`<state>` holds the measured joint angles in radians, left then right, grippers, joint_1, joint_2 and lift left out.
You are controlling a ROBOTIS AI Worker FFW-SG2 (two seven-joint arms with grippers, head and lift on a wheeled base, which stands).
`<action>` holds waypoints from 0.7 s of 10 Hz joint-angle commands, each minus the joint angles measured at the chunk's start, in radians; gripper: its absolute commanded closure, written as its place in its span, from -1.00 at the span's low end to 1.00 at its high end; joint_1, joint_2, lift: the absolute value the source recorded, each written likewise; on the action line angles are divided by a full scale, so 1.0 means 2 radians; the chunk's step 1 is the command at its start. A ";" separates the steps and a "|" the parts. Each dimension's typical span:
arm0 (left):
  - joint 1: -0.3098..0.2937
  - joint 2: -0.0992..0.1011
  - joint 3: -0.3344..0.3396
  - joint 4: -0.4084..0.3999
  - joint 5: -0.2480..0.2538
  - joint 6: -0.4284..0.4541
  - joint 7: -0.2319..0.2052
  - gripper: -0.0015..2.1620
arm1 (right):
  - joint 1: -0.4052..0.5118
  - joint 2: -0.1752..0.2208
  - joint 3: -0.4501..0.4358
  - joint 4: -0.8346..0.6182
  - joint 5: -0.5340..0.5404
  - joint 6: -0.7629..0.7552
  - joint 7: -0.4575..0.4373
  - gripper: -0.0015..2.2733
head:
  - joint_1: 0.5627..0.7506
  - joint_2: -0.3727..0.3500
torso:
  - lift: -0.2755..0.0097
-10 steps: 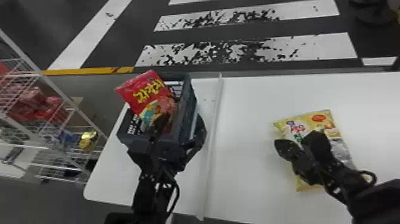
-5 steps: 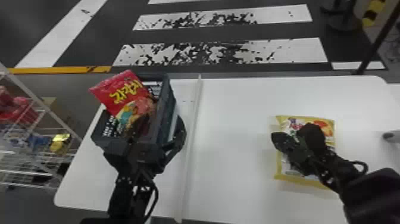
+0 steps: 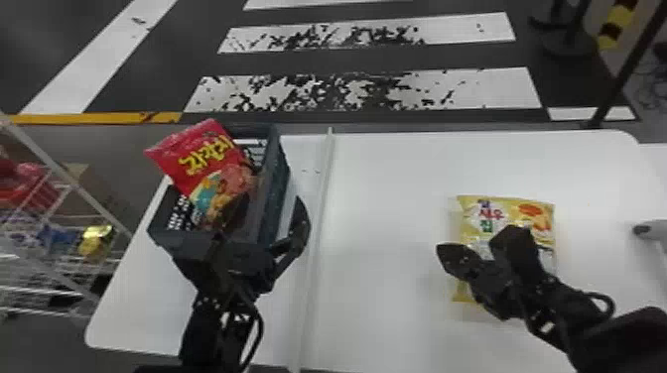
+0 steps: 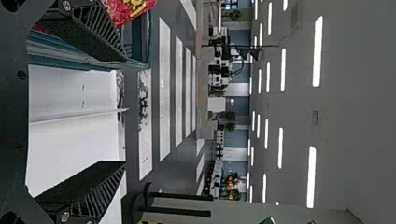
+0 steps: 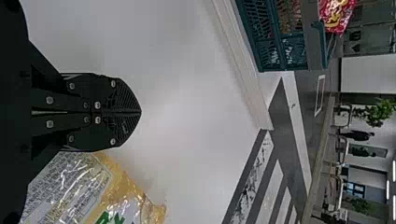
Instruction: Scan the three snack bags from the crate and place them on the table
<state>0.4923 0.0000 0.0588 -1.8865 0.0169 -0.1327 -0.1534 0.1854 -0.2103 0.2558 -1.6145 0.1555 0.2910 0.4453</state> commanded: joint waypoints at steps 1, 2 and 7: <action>0.000 -0.001 0.000 0.001 0.000 0.000 0.000 -0.92 | 0.001 -0.003 -0.001 0.000 0.007 0.012 0.000 0.98 | 0.41 0.50 | 0.50; 0.000 -0.001 -0.001 0.002 0.000 0.000 0.000 -0.92 | 0.001 -0.007 -0.005 0.001 0.011 0.023 0.000 0.98 | 0.41 0.48 | 0.50; -0.001 -0.001 -0.002 0.004 0.000 0.000 0.000 -0.91 | 0.001 -0.015 -0.031 0.000 0.012 0.034 0.000 0.98 | 0.41 0.33 | 0.50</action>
<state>0.4909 0.0000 0.0551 -1.8780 0.0168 -0.1326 -0.1534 0.1871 -0.2391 0.2007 -1.6151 0.1795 0.3583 0.4449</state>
